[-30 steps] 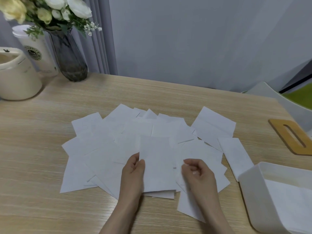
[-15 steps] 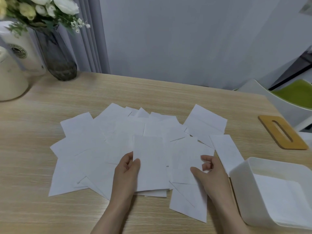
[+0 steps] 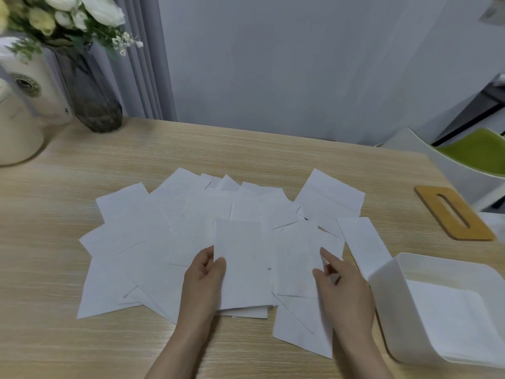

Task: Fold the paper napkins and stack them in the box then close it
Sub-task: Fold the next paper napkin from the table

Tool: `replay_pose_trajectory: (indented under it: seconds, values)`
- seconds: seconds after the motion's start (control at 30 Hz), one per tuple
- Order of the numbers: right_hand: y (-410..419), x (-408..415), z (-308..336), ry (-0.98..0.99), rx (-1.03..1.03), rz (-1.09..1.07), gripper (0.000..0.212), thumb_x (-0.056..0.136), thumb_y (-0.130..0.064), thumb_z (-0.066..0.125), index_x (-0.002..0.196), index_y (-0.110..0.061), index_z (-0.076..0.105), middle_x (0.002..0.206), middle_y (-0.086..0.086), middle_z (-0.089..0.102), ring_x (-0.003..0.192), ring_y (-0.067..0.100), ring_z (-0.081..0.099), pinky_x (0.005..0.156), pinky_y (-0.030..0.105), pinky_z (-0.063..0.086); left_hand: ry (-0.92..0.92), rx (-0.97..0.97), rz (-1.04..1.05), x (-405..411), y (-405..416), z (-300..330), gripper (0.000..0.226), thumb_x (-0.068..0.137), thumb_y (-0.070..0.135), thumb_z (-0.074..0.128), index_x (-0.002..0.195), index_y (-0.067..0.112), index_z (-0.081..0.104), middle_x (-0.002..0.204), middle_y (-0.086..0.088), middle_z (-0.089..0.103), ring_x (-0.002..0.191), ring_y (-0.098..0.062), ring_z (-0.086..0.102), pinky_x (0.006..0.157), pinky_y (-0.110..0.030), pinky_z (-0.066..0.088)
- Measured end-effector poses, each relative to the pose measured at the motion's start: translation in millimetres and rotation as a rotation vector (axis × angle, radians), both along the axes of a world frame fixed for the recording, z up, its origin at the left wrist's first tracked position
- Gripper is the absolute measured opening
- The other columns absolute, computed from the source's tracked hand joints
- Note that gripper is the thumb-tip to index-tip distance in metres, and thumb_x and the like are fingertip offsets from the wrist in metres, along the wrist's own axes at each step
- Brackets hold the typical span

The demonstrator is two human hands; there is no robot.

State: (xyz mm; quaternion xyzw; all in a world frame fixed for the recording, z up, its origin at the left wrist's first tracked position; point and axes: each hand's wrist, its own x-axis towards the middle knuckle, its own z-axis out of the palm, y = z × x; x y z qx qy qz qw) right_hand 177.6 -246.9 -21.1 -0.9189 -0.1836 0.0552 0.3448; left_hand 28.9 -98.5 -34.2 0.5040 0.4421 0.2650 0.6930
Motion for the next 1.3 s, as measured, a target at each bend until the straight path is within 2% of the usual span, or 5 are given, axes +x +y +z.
replay_pose_trajectory:
  seconds: [0.3, 0.63, 0.93, 1.1, 1.3]
  values:
    - [1, 3, -6, 0.086, 0.073, -0.022, 0.040, 0.085, -0.018, 0.068, 0.123, -0.028, 0.062, 0.087, -0.014, 0.058, 0.078, 0.003, 0.052, 0.064, 0.029, 0.038, -0.002, -0.001, -0.003, -1, 0, -1, 0.025, 0.097, 0.009, 0.051, 0.107, 0.024, 0.067, 0.092, 0.011, 0.076, 0.081, -0.005, 0.071, 0.065, -0.019, 0.050]
    - [1, -3, -8, 0.016, -0.003, 0.028, 0.040, 0.090, -0.023, 0.061, 0.127, -0.037, 0.058, 0.096, -0.012, 0.056, 0.080, 0.005, 0.052, 0.059, 0.023, 0.035, -0.009, -0.011, -0.005, 0, 0, -3, 0.024, 0.097, 0.009, 0.051, 0.108, 0.023, 0.067, 0.092, 0.006, 0.077, 0.084, -0.010, 0.072, 0.070, -0.025, 0.051]
    - [-5, 6, -6, 0.202, 0.226, -0.069, 0.009, 0.086, -0.021, 0.065, 0.079, -0.027, 0.065, 0.070, -0.008, 0.066, 0.075, 0.015, 0.063, 0.070, 0.038, 0.050, -0.005, -0.005, -0.024, -1, 1, -4, 0.025, 0.097, 0.009, 0.050, 0.108, 0.023, 0.067, 0.094, 0.008, 0.076, 0.084, -0.008, 0.072, 0.061, -0.015, 0.051]
    - [-11, 7, -1, 0.281, 0.375, -0.095, 0.012, 0.093, -0.017, 0.058, 0.082, -0.020, 0.059, 0.050, -0.012, 0.060, 0.048, -0.003, 0.054, 0.054, 0.029, 0.038, -0.003, 0.003, -0.022, -1, 1, -4, 0.024, 0.097, 0.008, 0.050, 0.109, 0.022, 0.067, 0.095, 0.007, 0.076, 0.085, -0.009, 0.072, 0.067, -0.021, 0.051]
    - [-17, 5, -1, 0.458, 0.498, -0.140, 0.014, 0.096, -0.013, 0.054, 0.083, -0.014, 0.059, 0.055, -0.009, 0.065, 0.048, -0.002, 0.056, 0.053, 0.028, 0.039, -0.002, 0.005, -0.014, -1, 2, -5, 0.024, 0.097, 0.010, 0.051, 0.106, 0.025, 0.067, 0.093, 0.009, 0.076, 0.083, -0.007, 0.071, 0.064, -0.018, 0.051]
